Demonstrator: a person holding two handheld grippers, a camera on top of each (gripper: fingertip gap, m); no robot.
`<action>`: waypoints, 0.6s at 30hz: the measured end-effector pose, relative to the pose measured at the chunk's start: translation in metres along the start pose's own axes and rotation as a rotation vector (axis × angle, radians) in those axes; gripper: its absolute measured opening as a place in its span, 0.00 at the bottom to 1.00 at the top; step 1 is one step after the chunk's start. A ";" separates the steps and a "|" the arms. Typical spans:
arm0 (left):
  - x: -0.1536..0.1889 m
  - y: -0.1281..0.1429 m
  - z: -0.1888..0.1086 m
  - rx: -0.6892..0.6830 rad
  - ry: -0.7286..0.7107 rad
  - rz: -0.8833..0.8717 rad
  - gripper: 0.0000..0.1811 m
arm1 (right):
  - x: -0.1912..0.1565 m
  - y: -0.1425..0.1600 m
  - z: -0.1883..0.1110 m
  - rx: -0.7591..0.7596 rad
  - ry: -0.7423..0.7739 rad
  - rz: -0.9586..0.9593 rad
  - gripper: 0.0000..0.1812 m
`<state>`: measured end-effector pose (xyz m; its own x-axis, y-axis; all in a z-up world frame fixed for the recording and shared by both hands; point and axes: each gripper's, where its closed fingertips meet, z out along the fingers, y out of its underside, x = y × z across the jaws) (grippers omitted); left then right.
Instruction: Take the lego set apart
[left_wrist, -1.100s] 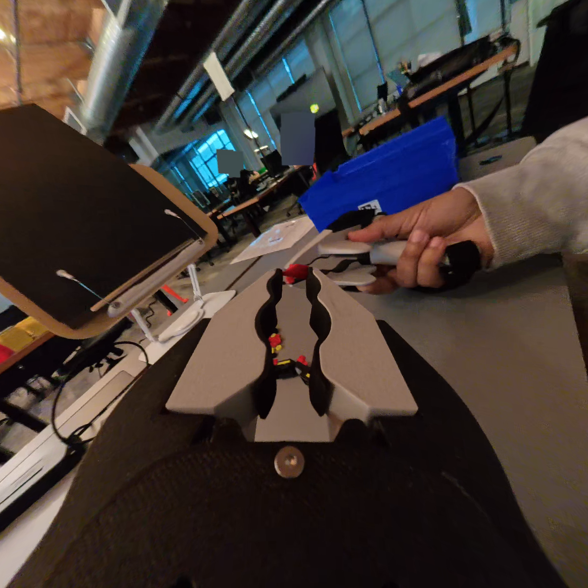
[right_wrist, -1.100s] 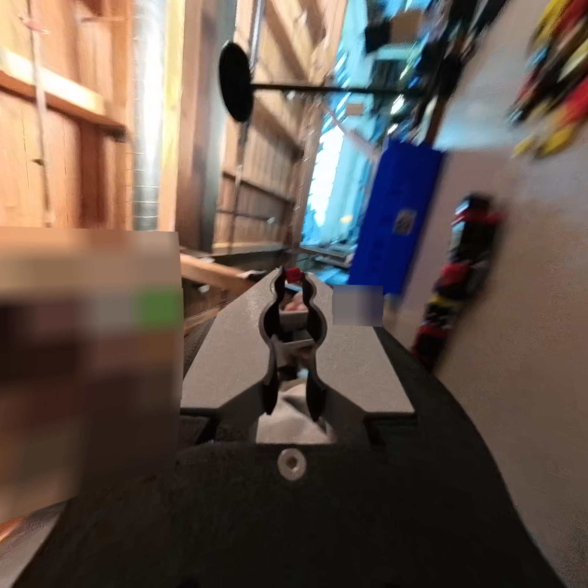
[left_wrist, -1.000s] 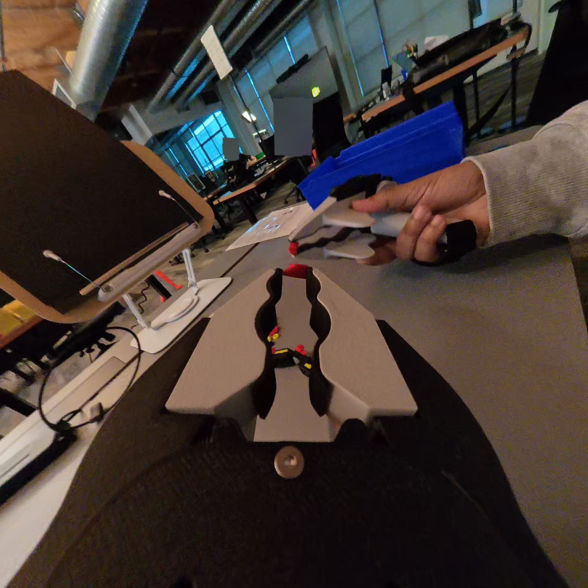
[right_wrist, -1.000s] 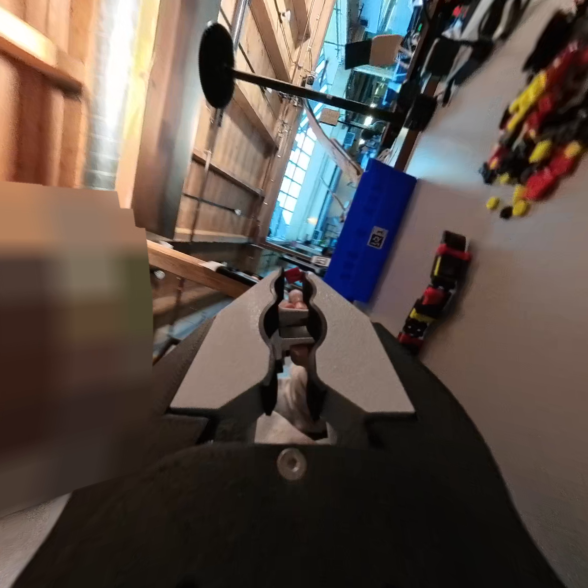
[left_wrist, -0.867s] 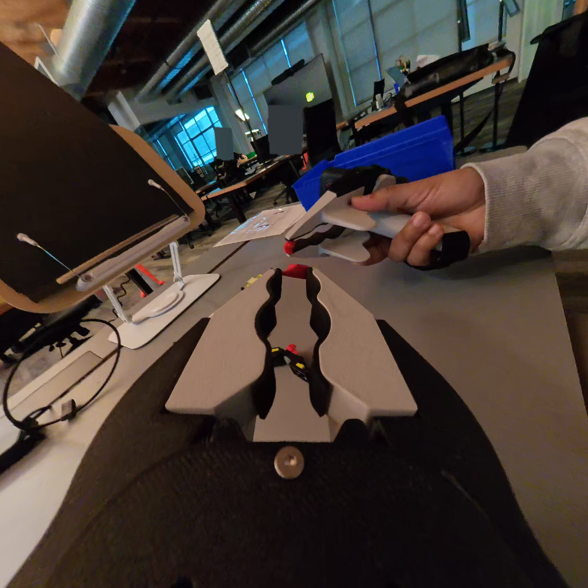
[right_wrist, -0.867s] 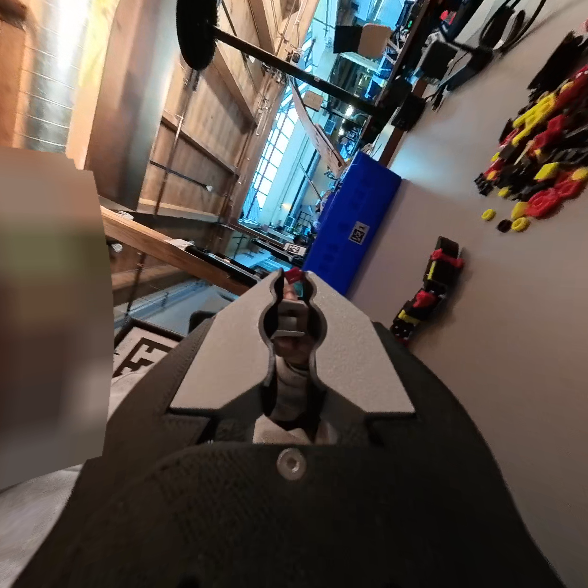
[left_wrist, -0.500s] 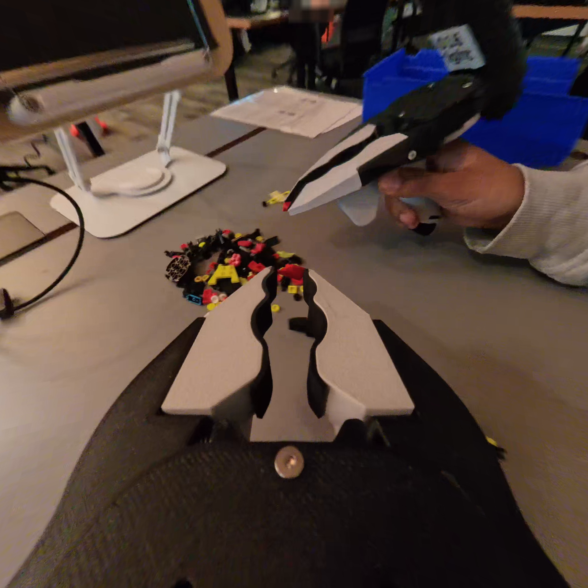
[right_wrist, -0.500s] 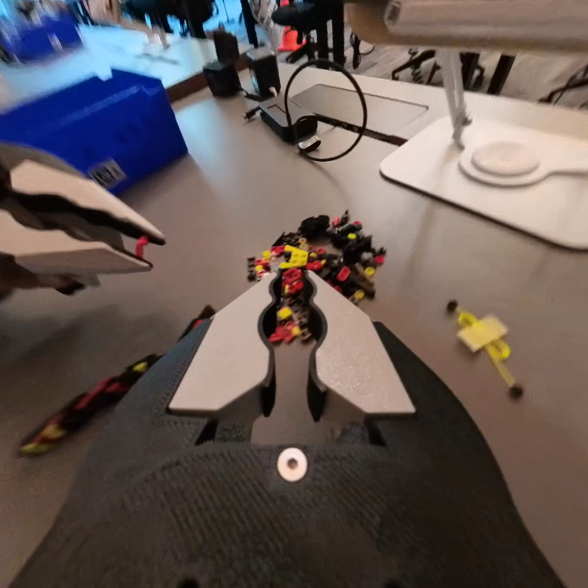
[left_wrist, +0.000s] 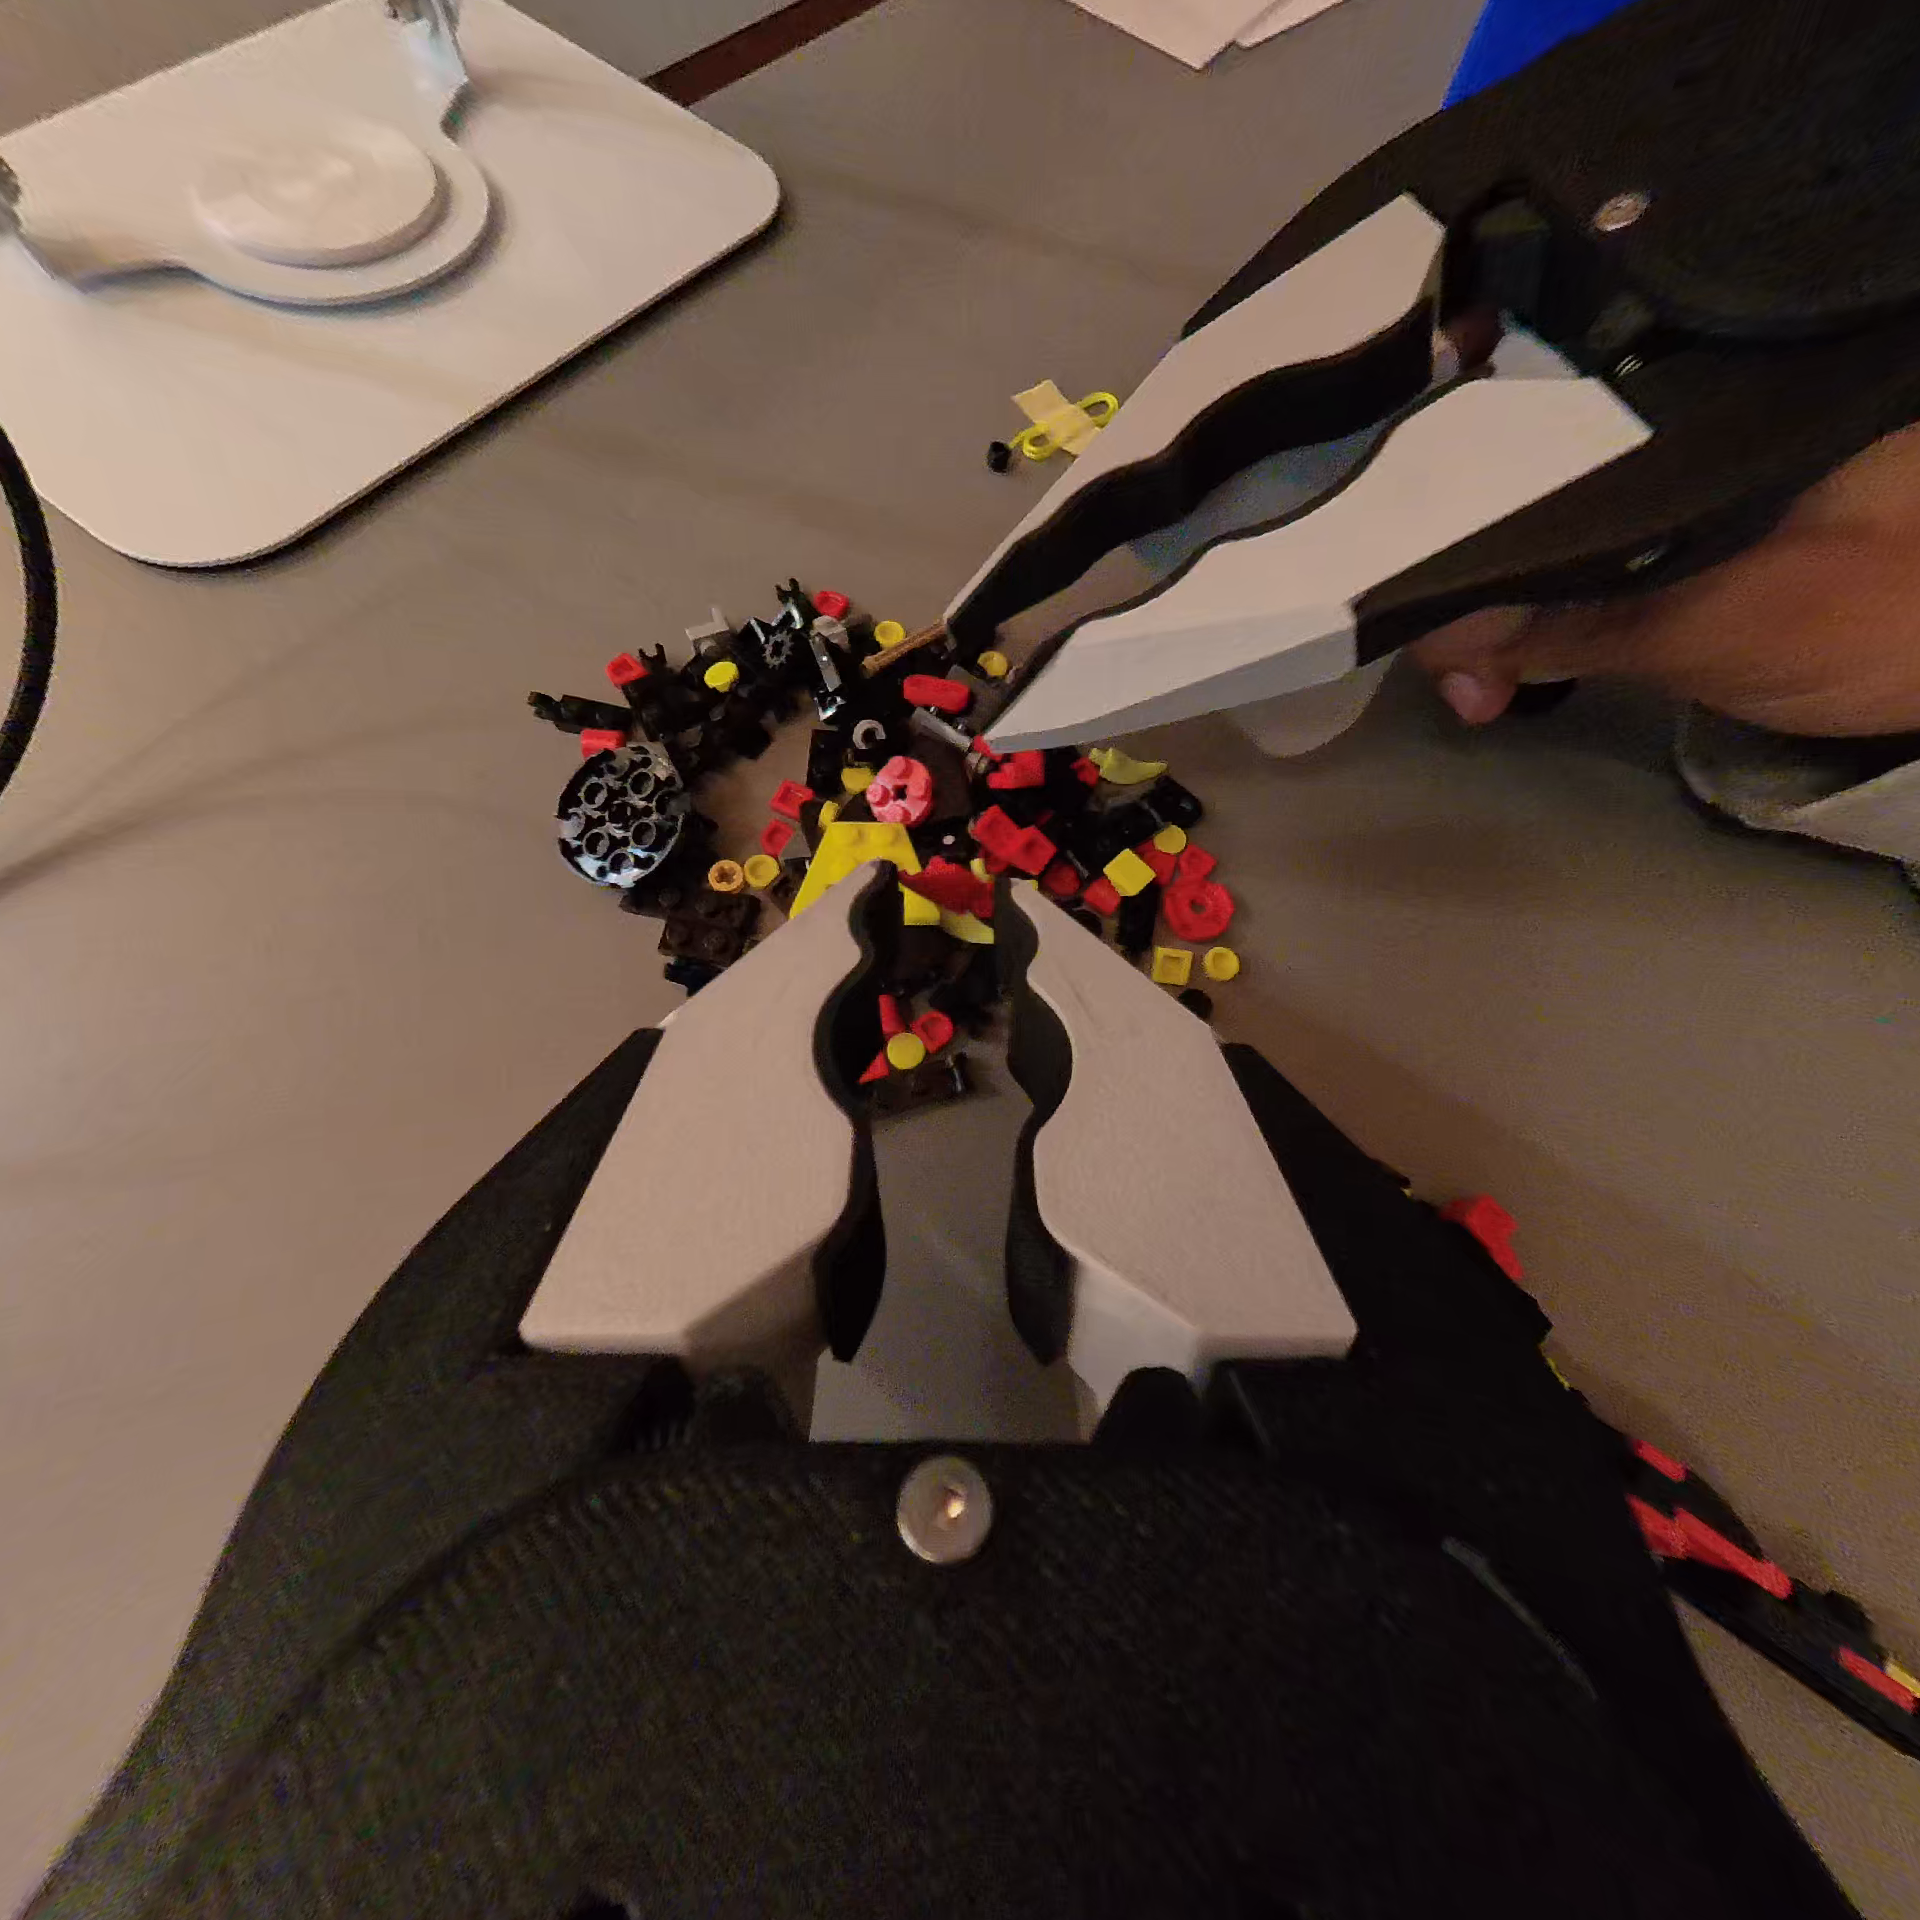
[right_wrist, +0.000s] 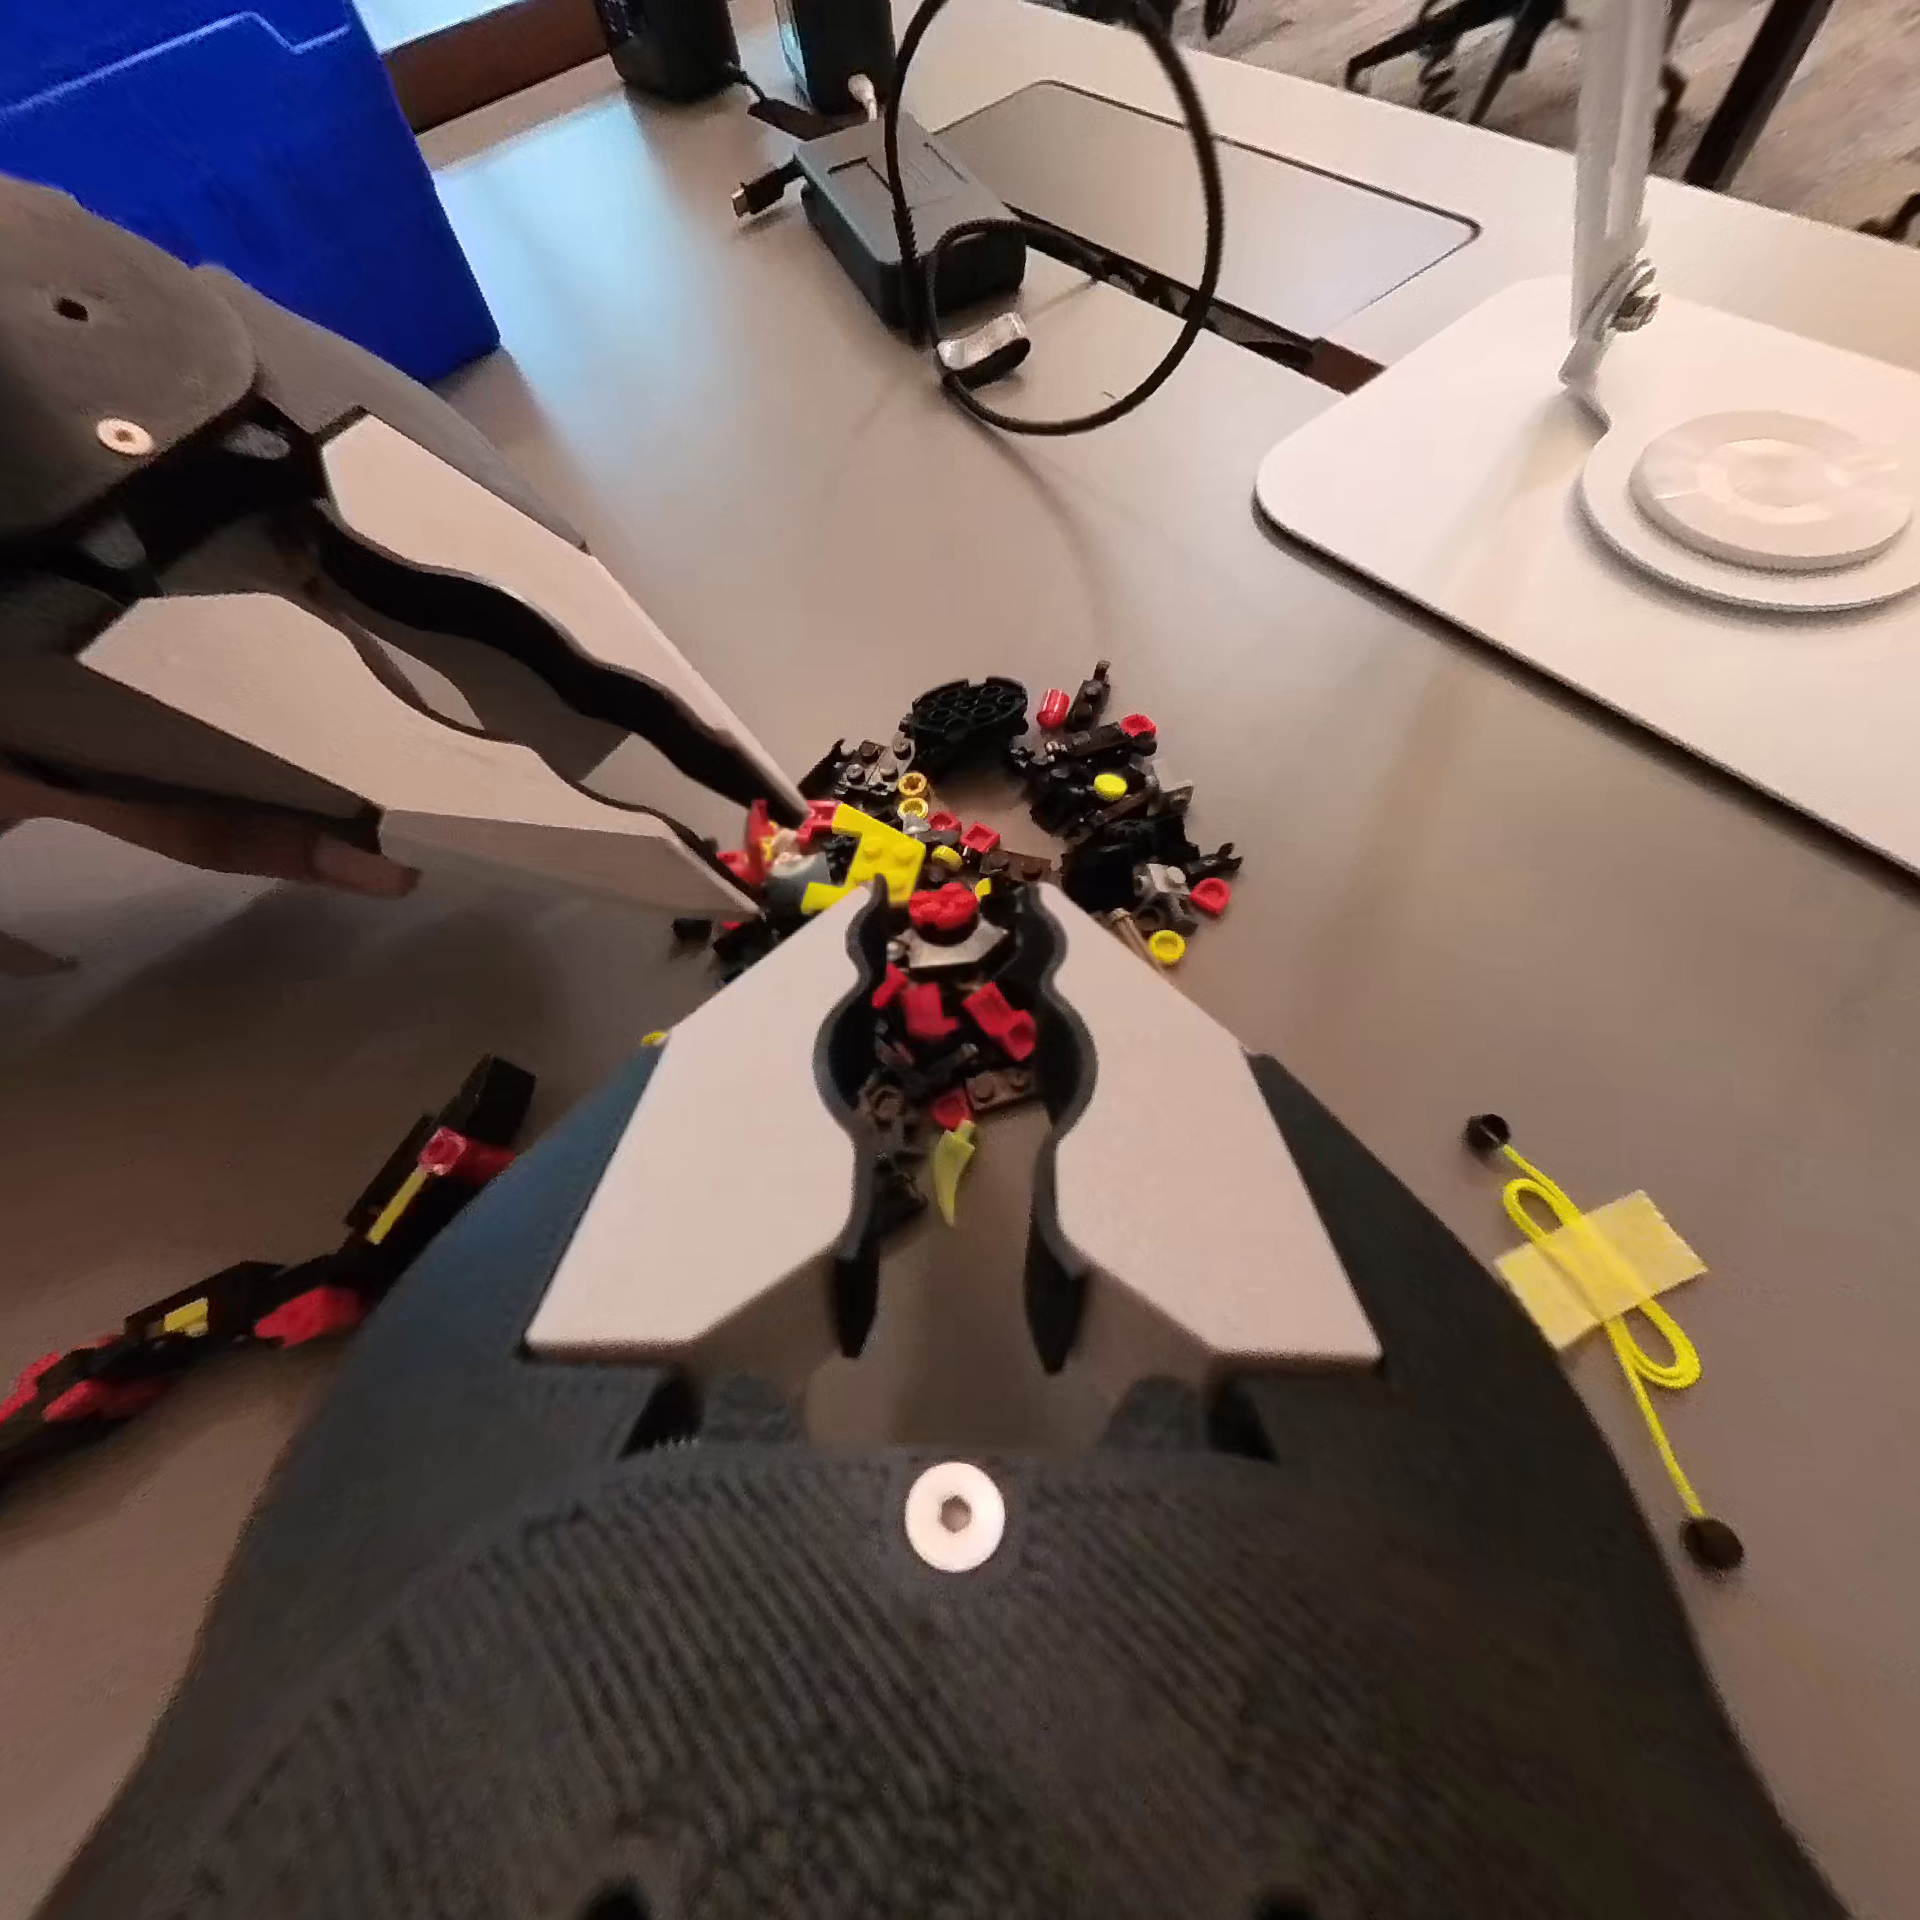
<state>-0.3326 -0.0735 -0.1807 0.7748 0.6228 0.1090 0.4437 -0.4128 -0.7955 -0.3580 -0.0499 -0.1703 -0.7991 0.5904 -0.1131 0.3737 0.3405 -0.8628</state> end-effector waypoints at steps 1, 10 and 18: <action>-0.001 -0.001 -0.001 0.002 -0.006 0.000 0.12 | 0.001 -0.003 -0.003 0.012 0.006 0.006 0.14; 0.012 0.018 -0.082 0.084 -0.108 -0.062 0.36 | -0.056 0.000 -0.103 0.066 0.203 -0.075 0.18; 0.056 0.062 -0.120 0.250 -0.129 -0.189 0.23 | -0.100 0.038 -0.122 0.245 0.450 -0.298 0.24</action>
<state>-0.2077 -0.1445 -0.1525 0.6188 0.7583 0.2051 0.4375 -0.1158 -0.8917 -0.2066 -0.0072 -0.1315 -0.5550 0.7655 0.3256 0.0010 0.3920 -0.9200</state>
